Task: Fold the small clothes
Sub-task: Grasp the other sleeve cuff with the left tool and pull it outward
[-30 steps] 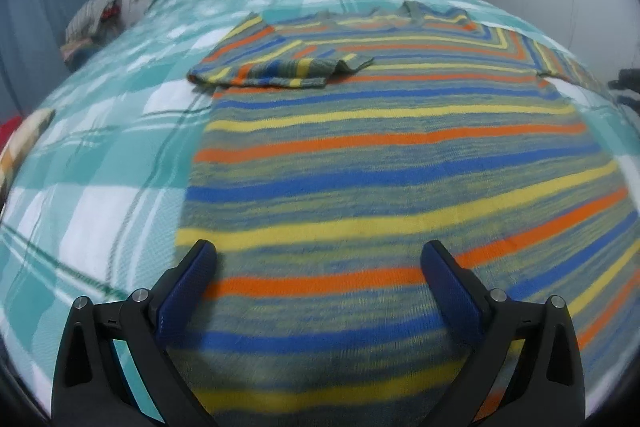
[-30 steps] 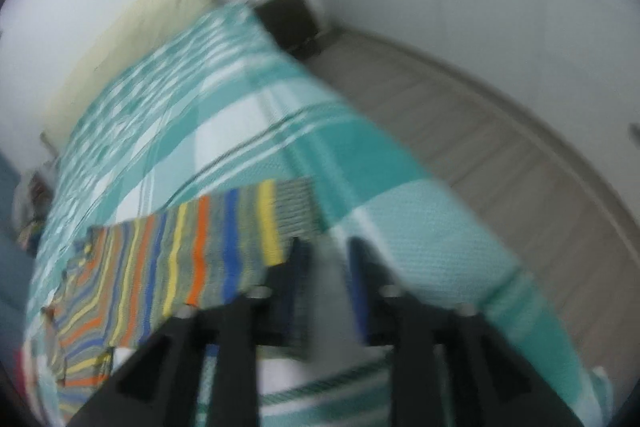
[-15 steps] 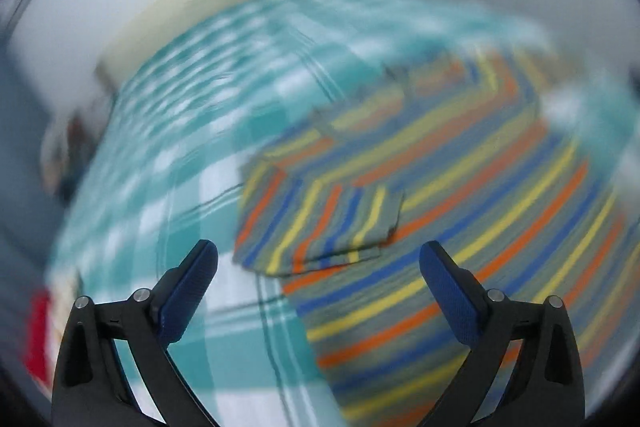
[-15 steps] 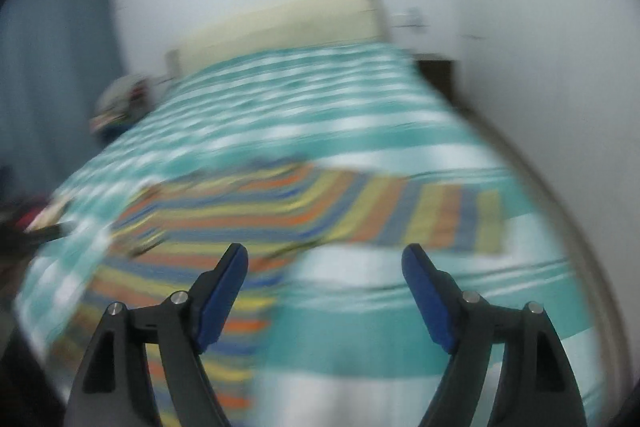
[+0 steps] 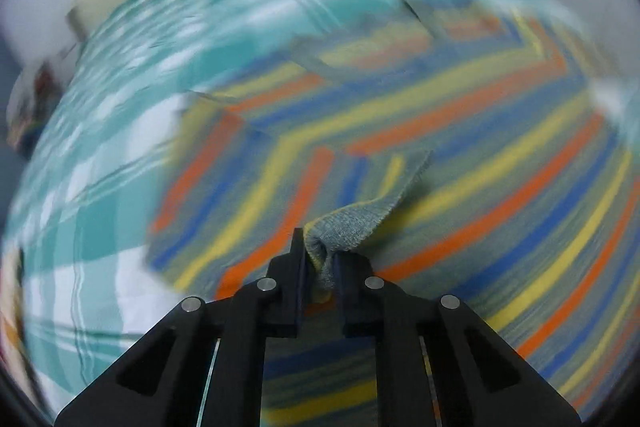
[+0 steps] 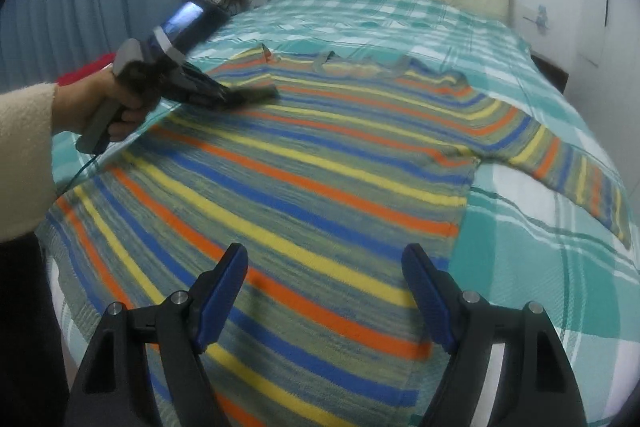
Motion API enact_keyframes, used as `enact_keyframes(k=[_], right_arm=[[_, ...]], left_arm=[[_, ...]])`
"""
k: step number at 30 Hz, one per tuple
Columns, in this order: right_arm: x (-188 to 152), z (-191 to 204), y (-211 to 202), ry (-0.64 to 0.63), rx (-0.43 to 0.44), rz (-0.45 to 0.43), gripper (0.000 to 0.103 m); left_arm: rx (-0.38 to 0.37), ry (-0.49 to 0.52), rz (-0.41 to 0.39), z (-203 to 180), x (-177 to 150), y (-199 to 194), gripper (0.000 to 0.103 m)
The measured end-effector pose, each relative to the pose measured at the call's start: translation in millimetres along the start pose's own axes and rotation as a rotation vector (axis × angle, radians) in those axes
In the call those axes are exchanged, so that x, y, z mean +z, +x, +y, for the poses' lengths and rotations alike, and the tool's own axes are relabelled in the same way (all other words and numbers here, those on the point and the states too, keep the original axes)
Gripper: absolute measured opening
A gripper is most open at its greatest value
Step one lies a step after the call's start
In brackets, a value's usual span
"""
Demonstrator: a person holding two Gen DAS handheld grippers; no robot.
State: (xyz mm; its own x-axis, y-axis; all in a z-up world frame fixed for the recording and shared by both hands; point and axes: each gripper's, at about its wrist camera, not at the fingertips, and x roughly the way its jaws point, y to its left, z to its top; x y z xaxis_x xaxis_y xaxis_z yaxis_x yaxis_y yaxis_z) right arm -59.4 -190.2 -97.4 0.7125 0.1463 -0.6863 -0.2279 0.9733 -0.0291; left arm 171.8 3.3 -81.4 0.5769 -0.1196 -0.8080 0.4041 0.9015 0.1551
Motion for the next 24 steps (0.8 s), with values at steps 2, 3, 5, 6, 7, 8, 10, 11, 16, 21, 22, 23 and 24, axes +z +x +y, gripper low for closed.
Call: enact_keyframes(k=[2,3,5,6,7,8,10,11,16,21,22,23,24], right_arm=[[-1,-2,-2,0.004,0.005,0.001,0.079],[-3,-2,-1,0.002,0.01,0.01,0.079],[-4,-3,2,-0.004,0.013,0.03,0.079],[-5,-2,4,-0.006,0.017,0.041,0.079],[-6,-1,7,-0.008,0.021,0.05,0.079],[-6,0,10,-0.008,0.024,0.055,0.079],[-7,2,12,-0.012,0.023,0.056,0.079],[-7,4,13,-0.016,0.019,0.053,0.079],[-11,6,20,-0.022,0.002,0.054,0.079],[-12,7,25,-0.034,-0.013,0.046,0.083],[-12,7,26,-0.035,-0.014,0.046,0.084],[-12,7,27,-0.034,-0.014,0.047,0.084],[-11,7,27,-0.032,-0.014,0.047,0.085]], left_arm=[[-0.019,-0.206,-0.051,49,-1,-22,0.011],[-0.02,-0.359,-0.082,88,-7,-36,0.011],[0.006,-0.576,-0.108,144,-27,-50,0.011],[0.043,-0.71,-0.12,181,-46,-56,0.011],[0.084,-0.776,-0.121,200,-59,-55,0.011],[0.12,-0.829,-0.118,218,-72,-55,0.011],[0.133,-0.932,-0.1,247,-101,-46,0.01],[0.128,-0.965,-0.091,255,-112,-41,0.007],[0.075,-1.058,-0.08,260,-145,-13,0.006],[0.055,-1.087,-0.098,258,-150,-13,0.005],[0.062,-1.072,-0.093,257,-149,-12,0.005],[0.062,-1.069,-0.091,257,-150,-14,0.005],[0.061,-1.067,-0.09,257,-151,-13,0.005]])
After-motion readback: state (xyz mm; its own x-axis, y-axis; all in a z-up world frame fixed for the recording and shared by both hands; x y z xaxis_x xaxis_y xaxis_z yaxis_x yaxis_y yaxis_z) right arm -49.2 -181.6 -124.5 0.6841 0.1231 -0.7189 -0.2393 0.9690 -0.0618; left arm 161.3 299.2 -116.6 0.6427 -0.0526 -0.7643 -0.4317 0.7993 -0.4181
